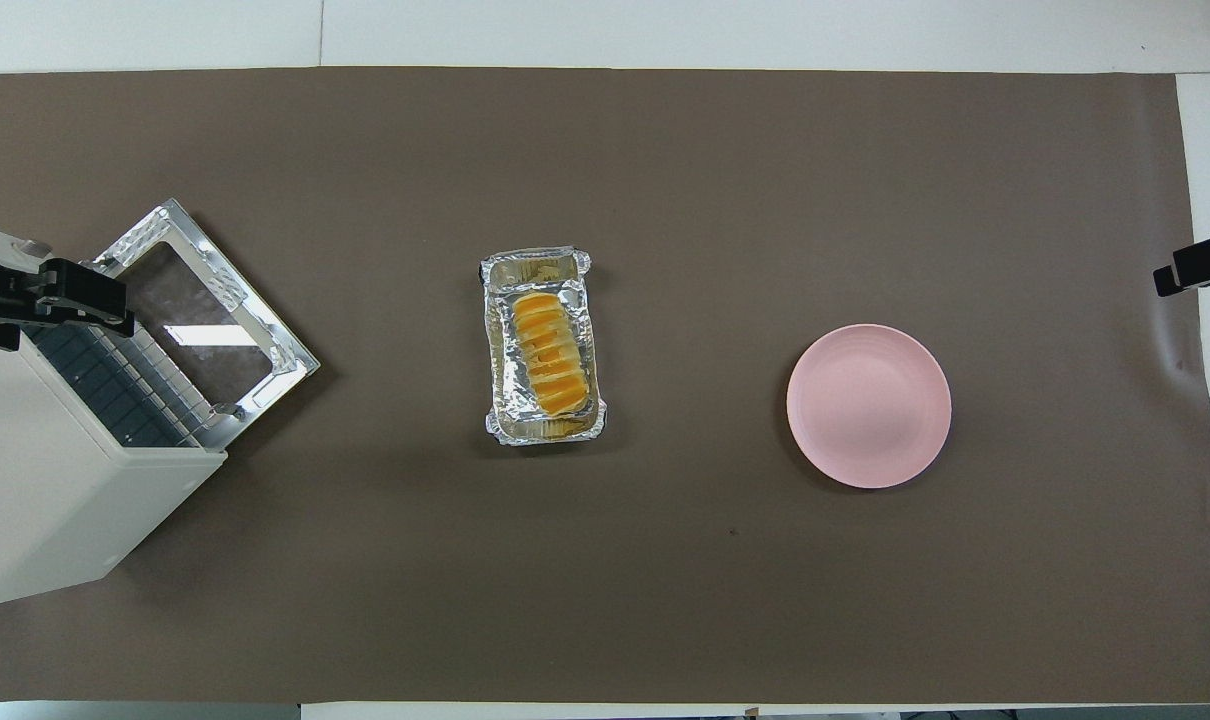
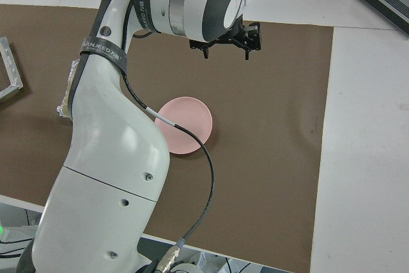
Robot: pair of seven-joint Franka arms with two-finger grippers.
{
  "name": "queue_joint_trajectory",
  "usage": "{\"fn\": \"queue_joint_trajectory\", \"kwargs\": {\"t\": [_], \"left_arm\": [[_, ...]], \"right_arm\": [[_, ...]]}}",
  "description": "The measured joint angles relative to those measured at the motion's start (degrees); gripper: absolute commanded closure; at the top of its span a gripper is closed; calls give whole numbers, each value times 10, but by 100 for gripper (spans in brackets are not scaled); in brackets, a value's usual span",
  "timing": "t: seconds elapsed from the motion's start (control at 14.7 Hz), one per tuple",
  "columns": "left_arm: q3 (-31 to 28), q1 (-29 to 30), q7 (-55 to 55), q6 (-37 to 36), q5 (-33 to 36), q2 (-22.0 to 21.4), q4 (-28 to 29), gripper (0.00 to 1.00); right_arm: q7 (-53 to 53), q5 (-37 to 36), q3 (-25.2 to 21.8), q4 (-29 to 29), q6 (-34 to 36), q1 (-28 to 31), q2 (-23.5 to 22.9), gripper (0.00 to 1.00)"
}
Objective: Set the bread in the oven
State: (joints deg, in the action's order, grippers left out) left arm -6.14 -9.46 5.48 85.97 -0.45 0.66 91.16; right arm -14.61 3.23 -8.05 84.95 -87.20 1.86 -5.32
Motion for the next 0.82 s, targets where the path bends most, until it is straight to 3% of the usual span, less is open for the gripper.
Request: {"fn": "queue_joint_trajectory", "kwargs": {"t": [0.54,0.82], "left_arm": [[0,0,0,0,0,0,0,0],[0,0,0,0,0,0,0,0]], "right_arm": [[0,-39,5,67,-10,10,65,0],[24,-46,29,74,-30,15,71,0]]}}
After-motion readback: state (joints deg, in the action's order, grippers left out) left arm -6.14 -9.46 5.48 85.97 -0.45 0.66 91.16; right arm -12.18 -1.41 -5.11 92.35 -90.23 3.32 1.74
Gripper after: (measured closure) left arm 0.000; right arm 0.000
